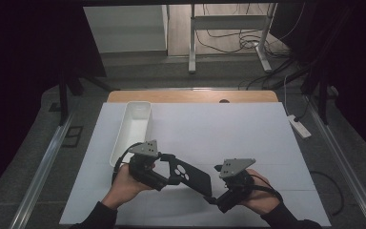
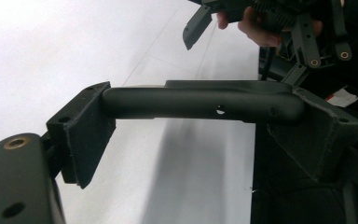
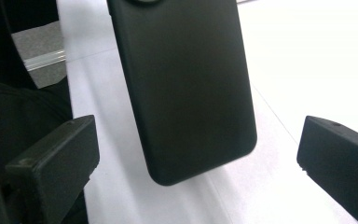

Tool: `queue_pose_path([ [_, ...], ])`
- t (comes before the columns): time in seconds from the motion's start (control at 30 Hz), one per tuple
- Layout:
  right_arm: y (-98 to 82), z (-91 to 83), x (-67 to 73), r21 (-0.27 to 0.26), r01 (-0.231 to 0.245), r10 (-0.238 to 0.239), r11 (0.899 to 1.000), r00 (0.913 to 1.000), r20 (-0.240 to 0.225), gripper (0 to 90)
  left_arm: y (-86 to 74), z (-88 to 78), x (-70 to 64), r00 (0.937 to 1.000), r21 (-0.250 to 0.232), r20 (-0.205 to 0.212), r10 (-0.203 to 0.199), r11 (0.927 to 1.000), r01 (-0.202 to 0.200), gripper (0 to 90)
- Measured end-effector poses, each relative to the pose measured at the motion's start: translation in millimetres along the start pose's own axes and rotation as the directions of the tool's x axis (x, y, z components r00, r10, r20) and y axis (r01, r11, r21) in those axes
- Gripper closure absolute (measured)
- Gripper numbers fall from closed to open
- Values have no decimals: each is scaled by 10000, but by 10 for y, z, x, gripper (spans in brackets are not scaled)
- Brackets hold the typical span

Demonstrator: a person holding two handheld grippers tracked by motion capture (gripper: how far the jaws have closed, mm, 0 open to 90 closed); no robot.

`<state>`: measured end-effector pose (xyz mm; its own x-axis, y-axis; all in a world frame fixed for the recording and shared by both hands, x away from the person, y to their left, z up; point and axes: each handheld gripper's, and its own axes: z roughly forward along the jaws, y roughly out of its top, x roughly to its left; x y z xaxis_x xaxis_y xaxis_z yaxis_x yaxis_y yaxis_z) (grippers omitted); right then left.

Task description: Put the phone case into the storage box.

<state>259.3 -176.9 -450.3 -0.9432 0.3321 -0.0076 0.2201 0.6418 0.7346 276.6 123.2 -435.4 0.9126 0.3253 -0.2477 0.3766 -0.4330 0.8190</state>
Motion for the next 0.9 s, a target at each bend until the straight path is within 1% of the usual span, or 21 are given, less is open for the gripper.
queue_pose_path([
  [0.03,-3,-2,-6,11,-67,67,10000,10000,-5,0,6,0,2,10000,11,-54,-33,10000,33,164],
  [0.07,-5,-5,-8,12,-238,238,9997,9997,-38,0,13,1,4,9999,30,-111,-80,10000,80,164],
  [0.1,-8,-6,-19,-9,-311,311,9995,9995,-24,0,25,4,9,9996,62,-234,-127,9999,129,164],
  [0.13,-10,-12,-30,-12,-586,586,9983,9983,-25,0,30,5,12,9994,76,-288,-174,9998,176,164],
  [0.17,-10,-12,-30,-12,-586,586,9983,9983,-25,0,30,5,12,9994,76,-288,-174,9998,176,164],
  [0.2,-12,-15,-39,-37,-688,688,9976,9976,-17,0,37,6,16,9988,92,-408,-252,9996,256,164],
  [0.3,-13,-28,-55,-14,-932,932,9956,9953,250,0,49,8,20,9963,181,-730,-445,9988,460,164],
  [0.37,-12,-29,-57,-35,-1001,1002,9950,9946,287,0,49,8,21,9959,180,-765,-480,9986,495,164],
  [0.43,-5,-26,-52,-130,-996,1000,9949,9943,363,0,49,9,23,9940,204,-918,-596,9979,617,164],
  [0.5,3,-15,-38,-225,-972,980,9950,9944,393,0,50,10,20,9930,220,-994,-632,9976,657,164],
  [0.53,7,-11,-31,-250,-971,980,9950,9943,409,0,53,12,13,9916,230,-1113,-665,9973,695,164],
  [0.57,11,-4,-23,-232,-938,947,9953,9945,440,0,53,12,13,9916,230,-1113,-665,9973,695,164],
  [0.6,11,-4,-23,-232,-938,947,9953,9945,440,0,58,15,7,9902,236,-1207,-702,9970,736,164],
  [0.67,19,17,-6,-283,-834,849,9961,9947,572,0,67,15,1,9889,256,-1287,-746,9966,785,164],
  [0.77,33,41,14,-156,-894,902,9959,9940,615,0,81,19,-16,9868,212,-1385,-835,9960,872,163],
  [0.83,36,51,23,-92,-840,845,9964,9939,705,0,88,21,-23,9869,162,-1356,-870,9958,900,163],
  [0.9,38,85,32,132,-940,927,9955,9927,775,0,94,21,-30,9874,103,-1324,-867,9960,888,163],
])
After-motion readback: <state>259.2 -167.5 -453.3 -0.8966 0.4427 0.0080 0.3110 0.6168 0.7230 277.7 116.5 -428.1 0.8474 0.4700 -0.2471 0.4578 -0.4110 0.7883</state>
